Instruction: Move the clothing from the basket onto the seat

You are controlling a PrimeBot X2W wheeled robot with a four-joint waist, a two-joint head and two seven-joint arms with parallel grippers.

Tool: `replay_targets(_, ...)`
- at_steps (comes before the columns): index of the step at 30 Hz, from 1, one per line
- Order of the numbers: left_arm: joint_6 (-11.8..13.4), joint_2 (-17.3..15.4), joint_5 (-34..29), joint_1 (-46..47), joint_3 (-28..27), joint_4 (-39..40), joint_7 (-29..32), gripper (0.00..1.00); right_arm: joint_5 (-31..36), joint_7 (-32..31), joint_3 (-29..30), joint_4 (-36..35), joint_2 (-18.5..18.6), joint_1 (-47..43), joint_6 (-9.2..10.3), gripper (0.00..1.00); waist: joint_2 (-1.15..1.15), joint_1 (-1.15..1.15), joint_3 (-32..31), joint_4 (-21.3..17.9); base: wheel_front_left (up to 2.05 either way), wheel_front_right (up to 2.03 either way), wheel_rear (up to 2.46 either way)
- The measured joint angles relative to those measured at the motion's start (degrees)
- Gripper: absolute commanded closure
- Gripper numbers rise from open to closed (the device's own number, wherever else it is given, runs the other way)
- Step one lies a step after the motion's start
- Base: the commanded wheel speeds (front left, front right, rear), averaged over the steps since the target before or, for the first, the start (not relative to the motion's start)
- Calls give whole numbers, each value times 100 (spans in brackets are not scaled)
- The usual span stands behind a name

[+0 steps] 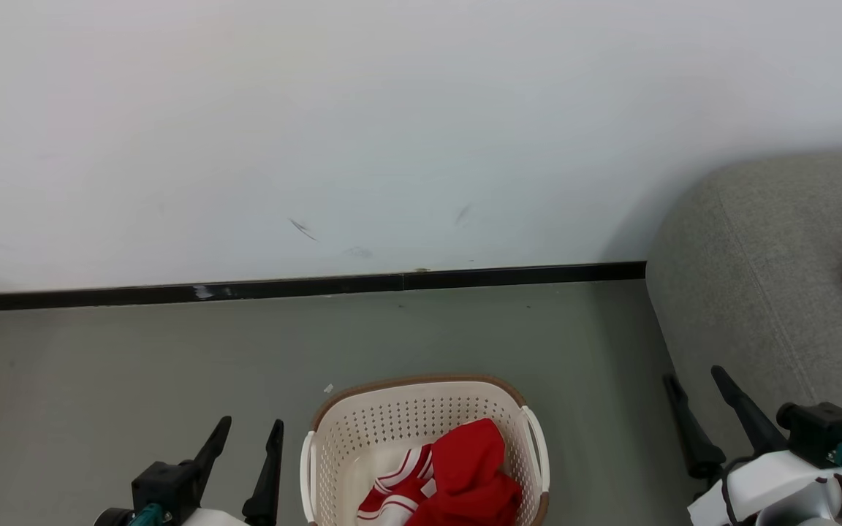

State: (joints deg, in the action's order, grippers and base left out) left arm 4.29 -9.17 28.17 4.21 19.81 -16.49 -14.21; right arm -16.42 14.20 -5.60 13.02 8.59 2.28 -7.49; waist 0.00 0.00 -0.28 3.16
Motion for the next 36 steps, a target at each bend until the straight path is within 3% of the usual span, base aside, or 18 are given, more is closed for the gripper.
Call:
replay_targets(18, -450, 234, -205, 385, 670, -203, 283, 0, 159, 0, 510, -322, -166, -426, 0, 0, 0, 0, 503, -287, 0, 0, 0)
replay_targets(36, -603, 285, -396, 1137, 910, -334, 591, 0, 215, 0, 515, -689, -336, -345, 0, 0, 0, 0, 1387, -718, 0, 0, 0)
